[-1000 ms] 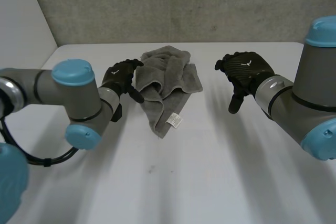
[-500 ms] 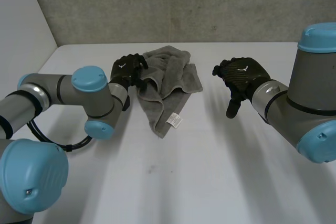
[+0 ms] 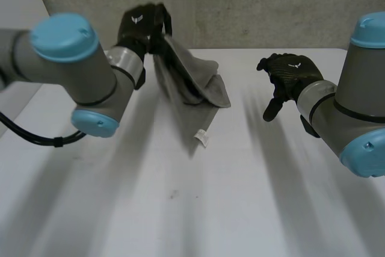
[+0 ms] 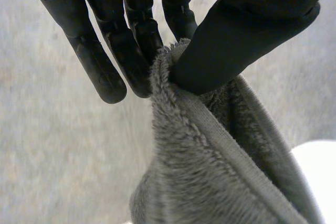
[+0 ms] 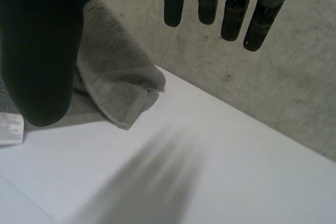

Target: Fold the laundry

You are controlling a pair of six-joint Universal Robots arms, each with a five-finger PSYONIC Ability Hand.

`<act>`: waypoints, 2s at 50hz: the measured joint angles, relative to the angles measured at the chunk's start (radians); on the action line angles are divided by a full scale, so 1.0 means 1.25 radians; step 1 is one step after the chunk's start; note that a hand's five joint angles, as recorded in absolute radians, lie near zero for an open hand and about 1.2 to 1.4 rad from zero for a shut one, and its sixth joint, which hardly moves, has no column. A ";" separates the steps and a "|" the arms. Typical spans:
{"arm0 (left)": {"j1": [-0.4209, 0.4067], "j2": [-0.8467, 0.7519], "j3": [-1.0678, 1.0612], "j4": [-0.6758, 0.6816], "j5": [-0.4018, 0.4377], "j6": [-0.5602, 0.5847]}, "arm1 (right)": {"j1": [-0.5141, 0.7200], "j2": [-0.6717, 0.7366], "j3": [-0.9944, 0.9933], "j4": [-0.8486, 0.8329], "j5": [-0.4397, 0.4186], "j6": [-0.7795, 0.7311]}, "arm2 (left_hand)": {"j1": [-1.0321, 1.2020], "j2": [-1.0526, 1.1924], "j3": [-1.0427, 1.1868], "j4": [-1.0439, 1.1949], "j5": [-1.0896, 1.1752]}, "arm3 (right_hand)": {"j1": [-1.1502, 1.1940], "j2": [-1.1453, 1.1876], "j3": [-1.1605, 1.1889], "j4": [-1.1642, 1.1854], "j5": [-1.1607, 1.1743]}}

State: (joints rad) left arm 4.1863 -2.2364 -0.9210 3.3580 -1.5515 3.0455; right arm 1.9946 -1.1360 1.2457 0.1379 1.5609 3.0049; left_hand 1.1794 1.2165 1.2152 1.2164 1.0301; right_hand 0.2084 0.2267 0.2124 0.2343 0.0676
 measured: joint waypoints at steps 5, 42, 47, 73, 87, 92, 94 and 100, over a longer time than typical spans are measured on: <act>-0.028 0.117 -0.071 -0.005 0.002 0.000 | 0.006 0.019 0.025 -0.017 -0.014 0.088 | 0.001 0.000 0.000 0.000 0.000 | 0.000 0.000 0.000 0.000 0.000; -0.161 0.316 -0.187 -0.179 -0.053 0.085 | 0.142 0.183 0.038 -0.170 0.023 0.549 | 0.002 0.000 0.001 0.000 0.000 | 0.598 0.680 0.662 0.655 0.625; -0.140 0.316 -0.212 -0.187 -0.066 0.085 | 0.090 0.103 0.063 -0.228 0.066 0.445 | 0.002 0.000 0.001 0.000 0.000 | 0.625 0.760 0.774 0.762 0.725; -0.089 0.332 -0.294 -0.195 -0.071 0.088 | -0.004 -0.038 0.200 -0.095 -0.124 0.196 | 0.006 0.000 0.001 0.000 0.004 | 0.027 0.033 0.032 0.023 0.016; -0.092 0.377 -0.332 -0.197 -0.071 0.087 | 0.100 0.081 0.229 -0.147 -0.121 0.373 | 0.006 0.000 0.001 0.001 0.004 | 0.027 0.033 0.032 0.023 0.016; -0.092 0.378 -0.349 -0.195 -0.071 0.086 | 0.125 0.135 0.194 -0.193 -0.106 0.413 | 0.006 0.000 0.001 0.001 0.004 | 0.027 0.033 0.032 0.023 0.016; -0.093 0.378 -0.351 -0.195 -0.071 0.086 | 0.131 0.150 0.180 -0.200 -0.102 0.426 | 0.006 0.000 0.001 0.001 0.004 | 0.027 0.033 0.032 0.023 0.016; -0.096 0.380 -0.352 -0.195 -0.071 0.086 | 0.153 0.203 0.123 -0.210 -0.092 0.455 | 0.006 0.000 0.001 0.001 0.004 | 0.027 0.033 0.032 0.023 0.016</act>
State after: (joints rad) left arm 4.0667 -1.7615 -1.3605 3.1141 -1.6400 3.1532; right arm 2.1861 -0.8820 1.3990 -0.1248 1.4454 3.5742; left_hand 1.1871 1.2164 1.2161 1.2171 1.0348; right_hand 0.2419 0.2681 0.2530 0.2634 0.0870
